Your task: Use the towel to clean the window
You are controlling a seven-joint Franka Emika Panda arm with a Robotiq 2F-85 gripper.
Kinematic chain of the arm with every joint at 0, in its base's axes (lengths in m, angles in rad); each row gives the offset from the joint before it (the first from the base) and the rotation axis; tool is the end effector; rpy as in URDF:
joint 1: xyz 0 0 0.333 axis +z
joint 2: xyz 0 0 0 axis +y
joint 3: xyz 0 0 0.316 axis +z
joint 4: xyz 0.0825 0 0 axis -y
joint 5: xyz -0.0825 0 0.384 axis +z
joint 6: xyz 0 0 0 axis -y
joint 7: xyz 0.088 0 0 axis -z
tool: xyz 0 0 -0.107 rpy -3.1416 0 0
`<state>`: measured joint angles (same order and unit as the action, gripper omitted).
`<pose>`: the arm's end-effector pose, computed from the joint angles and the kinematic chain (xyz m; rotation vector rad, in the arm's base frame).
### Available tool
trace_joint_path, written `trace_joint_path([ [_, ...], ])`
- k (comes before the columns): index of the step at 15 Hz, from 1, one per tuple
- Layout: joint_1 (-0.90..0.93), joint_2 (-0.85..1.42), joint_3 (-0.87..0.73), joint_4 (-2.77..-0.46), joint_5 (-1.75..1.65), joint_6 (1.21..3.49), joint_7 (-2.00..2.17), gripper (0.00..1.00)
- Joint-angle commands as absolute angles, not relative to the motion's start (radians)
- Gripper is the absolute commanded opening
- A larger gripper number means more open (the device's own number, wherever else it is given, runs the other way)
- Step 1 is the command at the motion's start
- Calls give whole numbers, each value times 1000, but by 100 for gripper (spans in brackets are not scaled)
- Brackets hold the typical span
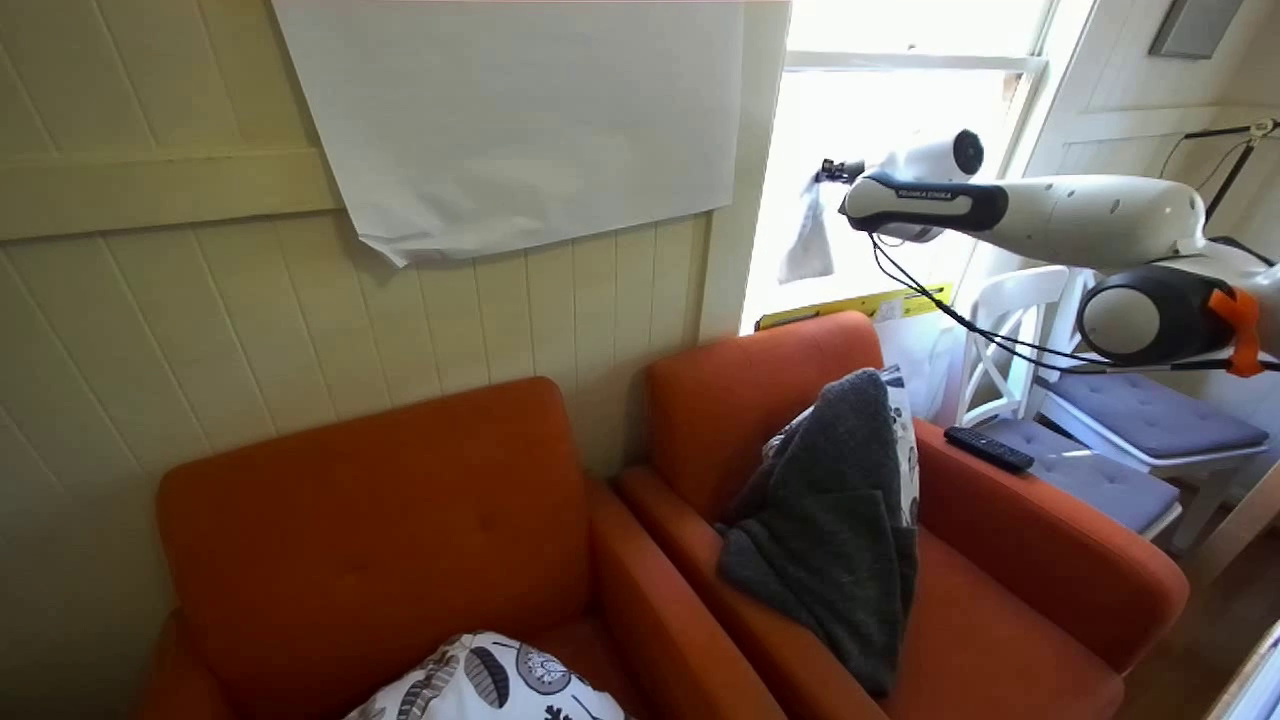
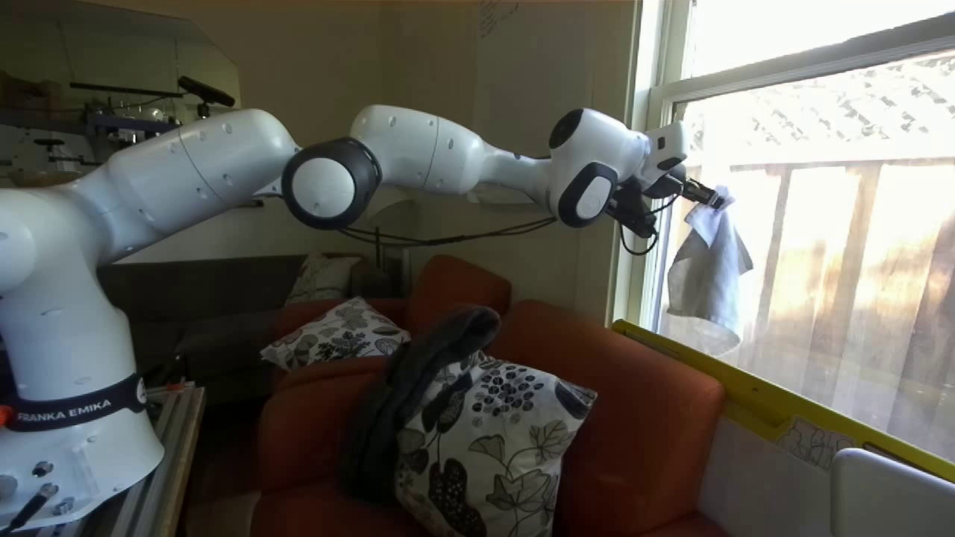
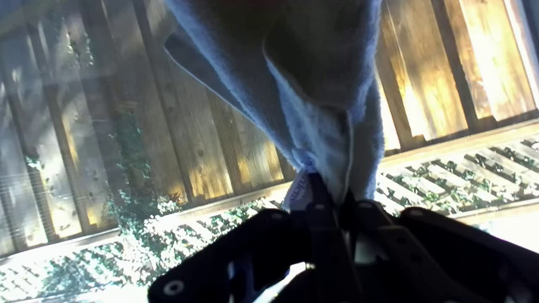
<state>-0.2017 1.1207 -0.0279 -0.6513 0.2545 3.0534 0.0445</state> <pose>0.8176 -0.1947 0.4522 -2.4083 0.5849 -1.8514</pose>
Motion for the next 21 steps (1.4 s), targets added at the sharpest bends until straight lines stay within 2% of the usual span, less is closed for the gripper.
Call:
trace_joint_path([
  [1,-207,1169,85,-528,277,3103,21,2],
  [4,-234,1170,328,-495,268,3019,-130,2],
  [6,-242,1157,378,-530,259,2949,-180,2],
  [14,-215,1188,56,-546,174,2872,-40,2],
  [21,-189,1222,-39,-491,225,3091,112,2],
])
